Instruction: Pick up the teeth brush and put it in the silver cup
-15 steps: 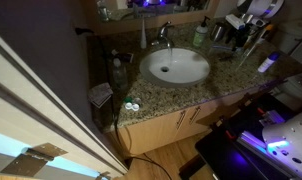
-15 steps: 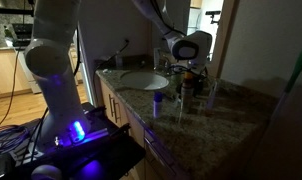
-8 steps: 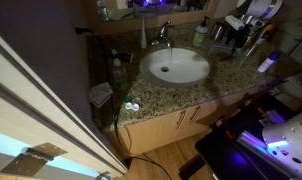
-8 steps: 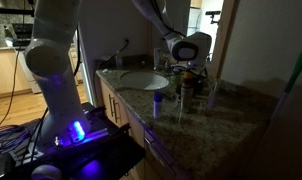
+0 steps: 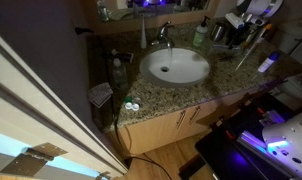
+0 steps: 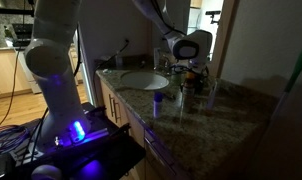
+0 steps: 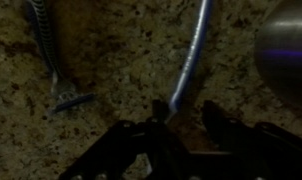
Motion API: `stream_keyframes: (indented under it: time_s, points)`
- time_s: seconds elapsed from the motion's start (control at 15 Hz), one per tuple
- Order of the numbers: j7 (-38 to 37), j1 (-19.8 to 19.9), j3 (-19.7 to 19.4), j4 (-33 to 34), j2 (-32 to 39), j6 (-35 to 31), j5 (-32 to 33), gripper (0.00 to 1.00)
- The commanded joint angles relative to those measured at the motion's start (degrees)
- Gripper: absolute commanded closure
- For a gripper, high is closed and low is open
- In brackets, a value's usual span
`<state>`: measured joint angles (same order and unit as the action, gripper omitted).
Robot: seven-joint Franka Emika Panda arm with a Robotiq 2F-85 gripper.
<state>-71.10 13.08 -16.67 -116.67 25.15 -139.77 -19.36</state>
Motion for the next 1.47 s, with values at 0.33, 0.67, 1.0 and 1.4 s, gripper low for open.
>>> stream_keyframes:
  time_s: [0.33, 0.67, 1.0, 1.4]
  points:
    - [0.12, 0.31, 0.52, -0.50, 0.66, -1.07, -0.27, 0.98]
    - [3.32, 0.33, -2.28, -2.42, -6.61, -2.05, 4.56, 0.97]
    - [5.35, 0.12, -4.31, -2.94, -15.83, -4.10, 12.51, 0.97]
    - [-0.79, -1.35, -4.00, -4.09, -23.26, -13.41, 29.44, 0.97]
